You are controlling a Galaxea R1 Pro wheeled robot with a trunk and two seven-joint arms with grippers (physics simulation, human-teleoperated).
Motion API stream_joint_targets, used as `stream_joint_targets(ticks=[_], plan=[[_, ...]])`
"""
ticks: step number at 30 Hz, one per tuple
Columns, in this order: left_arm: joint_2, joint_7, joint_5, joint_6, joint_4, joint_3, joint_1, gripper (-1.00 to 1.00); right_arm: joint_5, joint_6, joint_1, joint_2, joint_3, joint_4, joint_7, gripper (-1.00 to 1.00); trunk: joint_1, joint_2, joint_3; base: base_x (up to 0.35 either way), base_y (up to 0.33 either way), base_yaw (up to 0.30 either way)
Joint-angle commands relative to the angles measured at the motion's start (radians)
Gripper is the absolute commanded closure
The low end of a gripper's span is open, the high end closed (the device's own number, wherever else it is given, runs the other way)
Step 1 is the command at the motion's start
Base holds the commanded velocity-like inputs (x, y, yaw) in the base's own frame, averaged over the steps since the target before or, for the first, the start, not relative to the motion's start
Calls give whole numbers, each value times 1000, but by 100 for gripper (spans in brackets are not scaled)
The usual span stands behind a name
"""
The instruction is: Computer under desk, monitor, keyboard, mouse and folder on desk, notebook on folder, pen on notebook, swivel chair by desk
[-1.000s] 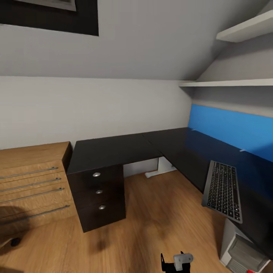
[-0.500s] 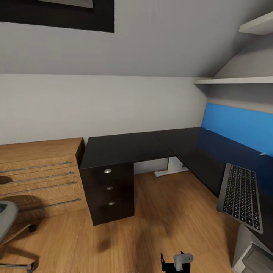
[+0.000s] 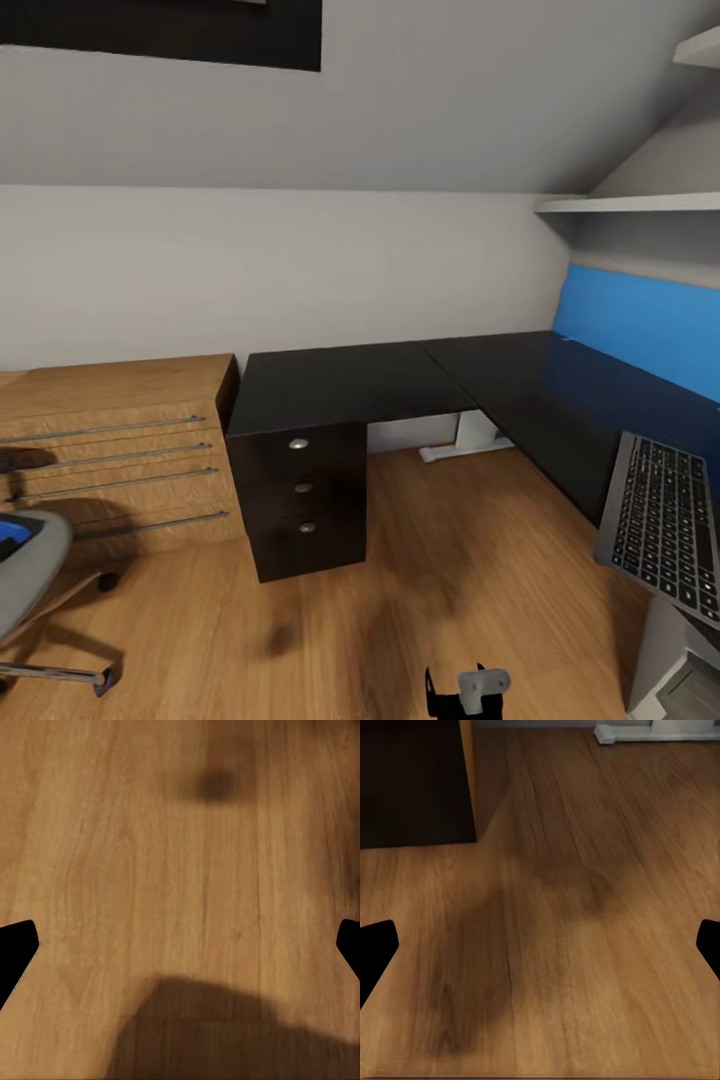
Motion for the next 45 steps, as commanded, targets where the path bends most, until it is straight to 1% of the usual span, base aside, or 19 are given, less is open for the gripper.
stream_joint_targets(ticks=[1,21,25,30,33,38,45], plan=[[0,1,5,-7,1,-1,-1,-100,-2,2,-1,0,8,1,-7,-100,0,0,-3,0,0,98],[4,9,3,-24,0,1,-1,-100,-2,58,-1,0,6,0,-11,-100,0,0,-34,0,0,94],[4,9,4,-26,0,2,-1,-100,-3,74,-2,-8,5,21,-9,-100,0,0,-40,0,0,92],[4,10,8,-26,1,3,-1,-100,-6,78,-1,-23,4,51,-7,-100,0,0,-47,0,0,92],[3,11,8,-27,2,3,-1,-100,-7,77,1,-28,4,57,-5,-100,0,0,-51,0,0,90],[1,12,9,-25,8,4,-1,-100,-8,68,6,-28,5,62,-5,-100,-19,35,-39,0,0,80],[0,13,10,-27,51,5,-1,-100,-8,63,8,-33,4,62,-4,-100,-46,84,-19,0,0,56]])
